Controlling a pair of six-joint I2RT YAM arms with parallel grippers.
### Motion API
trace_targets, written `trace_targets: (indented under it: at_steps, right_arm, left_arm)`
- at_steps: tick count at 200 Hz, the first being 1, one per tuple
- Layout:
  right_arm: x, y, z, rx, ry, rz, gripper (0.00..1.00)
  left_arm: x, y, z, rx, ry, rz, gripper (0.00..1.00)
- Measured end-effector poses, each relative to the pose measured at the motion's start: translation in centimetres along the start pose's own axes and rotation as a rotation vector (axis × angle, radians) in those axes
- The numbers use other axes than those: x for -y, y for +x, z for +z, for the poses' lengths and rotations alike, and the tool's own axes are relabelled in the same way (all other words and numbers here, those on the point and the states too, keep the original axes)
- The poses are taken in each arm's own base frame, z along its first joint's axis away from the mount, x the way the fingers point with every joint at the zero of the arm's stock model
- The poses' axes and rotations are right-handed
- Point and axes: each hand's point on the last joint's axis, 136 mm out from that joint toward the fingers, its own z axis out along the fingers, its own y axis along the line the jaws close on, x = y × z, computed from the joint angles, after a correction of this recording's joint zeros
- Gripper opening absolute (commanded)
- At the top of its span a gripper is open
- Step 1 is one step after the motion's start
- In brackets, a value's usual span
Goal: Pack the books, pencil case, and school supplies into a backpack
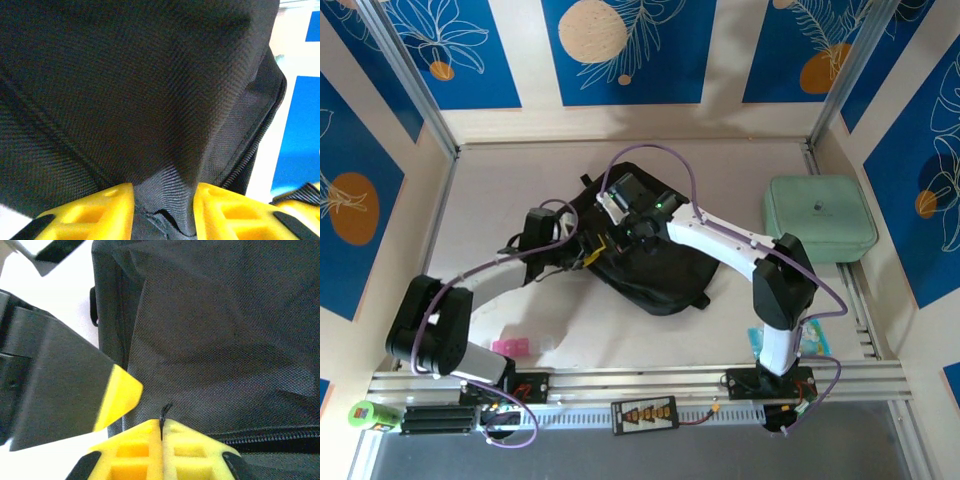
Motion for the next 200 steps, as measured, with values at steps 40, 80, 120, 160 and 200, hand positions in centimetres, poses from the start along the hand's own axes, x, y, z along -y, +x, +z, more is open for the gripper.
trace_targets:
  at_steps: [40,80,120,160,200]
  right_arm:
    - [0.1,0.3,0.2,-0.004,-0.001,0.01,0.0]
    - [1.7,0.3,0.1,0.0,0.058,0.062,0.0]
    - [6.4,0.7,-0.4,-0.003,0.194,0.21,0.0]
    - [12.9,1.1,-1.1,0.003,0.342,0.398,0.0]
    - [18.1,1.2,0.1,-0.014,0.444,0.557,0.0]
  left_arm:
    - [1.0,-0.3,0.5,-0.002,0.019,0.002,0.13]
    - [0.9,-0.3,0.8,-0.009,0.012,0.013,0.0]
    - [0.7,-0.4,0.7,-0.009,-0.029,0.063,0.0]
    - [-0.2,-0.1,0.6,-0.017,-0.073,0.095,0.0]
    - [-0.4,-0.1,0.5,-0.021,-0.09,0.12,0.0]
